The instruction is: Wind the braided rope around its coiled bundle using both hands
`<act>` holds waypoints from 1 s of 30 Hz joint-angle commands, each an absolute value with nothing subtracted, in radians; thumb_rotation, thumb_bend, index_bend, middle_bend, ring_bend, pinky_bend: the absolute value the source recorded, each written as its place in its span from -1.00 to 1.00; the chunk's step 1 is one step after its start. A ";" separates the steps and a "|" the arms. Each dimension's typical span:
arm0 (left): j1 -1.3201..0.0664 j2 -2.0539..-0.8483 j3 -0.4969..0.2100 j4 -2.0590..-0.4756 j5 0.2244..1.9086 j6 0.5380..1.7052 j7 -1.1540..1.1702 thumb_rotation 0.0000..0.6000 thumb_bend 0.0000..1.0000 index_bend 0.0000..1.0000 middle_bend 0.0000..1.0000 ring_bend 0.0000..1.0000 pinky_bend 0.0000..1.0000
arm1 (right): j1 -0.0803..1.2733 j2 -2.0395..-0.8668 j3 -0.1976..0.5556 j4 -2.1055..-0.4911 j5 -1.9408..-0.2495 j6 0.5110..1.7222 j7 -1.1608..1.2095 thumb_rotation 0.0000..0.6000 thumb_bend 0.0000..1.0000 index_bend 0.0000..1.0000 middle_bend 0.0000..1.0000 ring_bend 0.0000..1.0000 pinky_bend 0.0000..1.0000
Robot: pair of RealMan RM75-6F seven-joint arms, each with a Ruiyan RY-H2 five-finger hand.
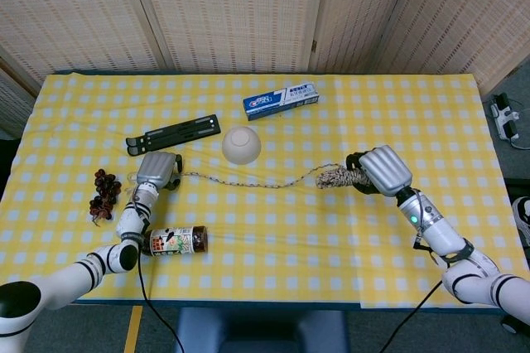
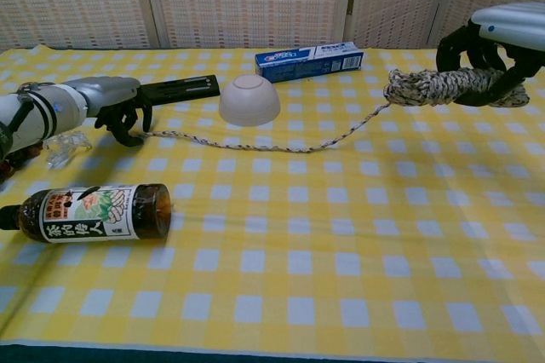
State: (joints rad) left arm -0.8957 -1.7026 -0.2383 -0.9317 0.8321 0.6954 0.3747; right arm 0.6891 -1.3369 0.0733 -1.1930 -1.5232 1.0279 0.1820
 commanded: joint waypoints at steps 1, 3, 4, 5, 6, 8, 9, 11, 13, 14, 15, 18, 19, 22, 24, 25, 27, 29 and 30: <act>-0.898 -1.705 -0.237 -0.926 0.830 0.691 0.374 1.00 -0.25 0.08 0.65 0.49 0.49 | 0.688 -1.337 0.073 -1.192 -1.523 1.027 0.183 1.00 0.10 0.76 0.27 0.33 0.29; -0.899 -1.706 -0.236 -0.922 0.827 0.686 0.374 1.00 -0.24 0.09 0.65 0.49 0.49 | 0.687 -1.339 0.072 -1.191 -1.523 1.027 0.183 1.00 0.10 0.76 0.27 0.33 0.29; -0.900 -1.707 -0.236 -0.920 0.826 0.685 0.374 1.00 -0.22 0.09 0.65 0.49 0.49 | 0.688 -1.339 0.072 -1.190 -1.523 1.026 0.183 1.00 0.10 0.76 0.27 0.33 0.29; -0.900 -1.707 -0.236 -0.919 0.825 0.684 0.374 1.00 -0.21 0.09 0.65 0.49 0.49 | 0.687 -1.340 0.072 -1.189 -1.523 1.025 0.183 1.00 0.10 0.76 0.27 0.33 0.29; -0.901 -1.708 -0.237 -0.918 0.823 0.683 0.373 1.00 -0.20 0.09 0.65 0.49 0.49 | 0.688 -1.341 0.071 -1.188 -1.523 1.024 0.182 1.00 0.10 0.76 0.27 0.34 0.29; -0.902 -1.708 -0.236 -0.916 0.822 0.681 0.373 1.00 -0.18 0.10 0.65 0.49 0.49 | 0.687 -1.343 0.071 -1.185 -1.523 1.023 0.180 1.00 0.10 0.76 0.28 0.35 0.30; -0.902 -1.709 -0.235 -0.915 0.821 0.680 0.374 1.00 -0.17 0.10 0.65 0.49 0.49 | 0.687 -1.344 0.071 -1.184 -1.522 1.023 0.181 1.00 0.10 0.76 0.27 0.35 0.30; -0.903 -1.711 -0.234 -0.913 0.819 0.679 0.375 1.00 -0.16 0.11 0.65 0.49 0.49 | 0.687 -1.345 0.071 -1.183 -1.522 1.024 0.181 1.00 0.10 0.76 0.27 0.35 0.30; -0.904 -1.712 -0.234 -0.910 0.819 0.679 0.375 1.00 -0.14 0.12 0.65 0.49 0.49 | 0.687 -1.345 0.071 -1.182 -1.522 1.023 0.181 1.00 0.10 0.76 0.28 0.35 0.30; -0.904 -1.713 -0.234 -0.909 0.819 0.678 0.374 1.00 -0.13 0.12 0.65 0.49 0.49 | 0.687 -1.345 0.072 -1.181 -1.522 1.022 0.181 1.00 0.10 0.76 0.28 0.35 0.30; -0.904 -1.713 -0.233 -0.908 0.819 0.677 0.374 1.00 -0.11 0.13 0.65 0.49 0.49 | 0.687 -1.345 0.072 -1.181 -1.521 1.021 0.180 1.00 0.10 0.76 0.28 0.35 0.30; -0.905 -1.715 -0.232 -0.904 0.816 0.673 0.374 1.00 -0.09 0.14 0.65 0.49 0.49 | 0.687 -1.346 0.071 -1.180 -1.520 1.018 0.178 1.00 0.10 0.76 0.28 0.35 0.30; -0.905 -1.716 -0.232 -0.902 0.816 0.673 0.373 1.00 -0.06 0.14 0.65 0.49 0.49 | 0.687 -1.346 0.070 -1.180 -1.520 1.017 0.177 1.00 0.10 0.76 0.28 0.35 0.30; -0.906 -1.717 -0.231 -0.899 0.817 0.672 0.373 1.00 0.01 0.15 0.65 0.49 0.49 | 0.686 -1.347 0.070 -1.180 -1.519 1.016 0.176 1.00 0.10 0.76 0.28 0.36 0.30; -0.905 -1.718 -0.231 -0.897 0.818 0.673 0.370 1.00 0.04 0.17 0.65 0.49 0.49 | 0.687 -1.347 0.070 -1.180 -1.519 1.015 0.175 1.00 0.10 0.76 0.28 0.36 0.30; -0.905 -1.718 -0.231 -0.896 0.818 0.672 0.368 1.00 0.05 0.18 0.65 0.49 0.49 | 0.687 -1.347 0.071 -1.180 -1.519 1.015 0.175 1.00 0.10 0.76 0.28 0.36 0.30; -0.904 -1.719 -0.231 -0.894 0.821 0.673 0.363 1.00 0.08 0.21 0.65 0.50 0.49 | 0.687 -1.348 0.071 -1.181 -1.520 1.015 0.176 1.00 0.10 0.76 0.28 0.36 0.30; -0.902 -1.719 -0.230 -0.893 0.827 0.675 0.357 1.00 0.09 0.24 0.67 0.51 0.49 | 0.688 -1.349 0.072 -1.182 -1.520 1.017 0.177 1.00 0.10 0.76 0.28 0.36 0.30; -0.900 -1.719 -0.230 -0.894 0.832 0.677 0.352 1.00 0.09 0.25 0.67 0.51 0.49 | 0.687 -1.348 0.073 -1.183 -1.521 1.019 0.179 1.00 0.10 0.76 0.27 0.36 0.30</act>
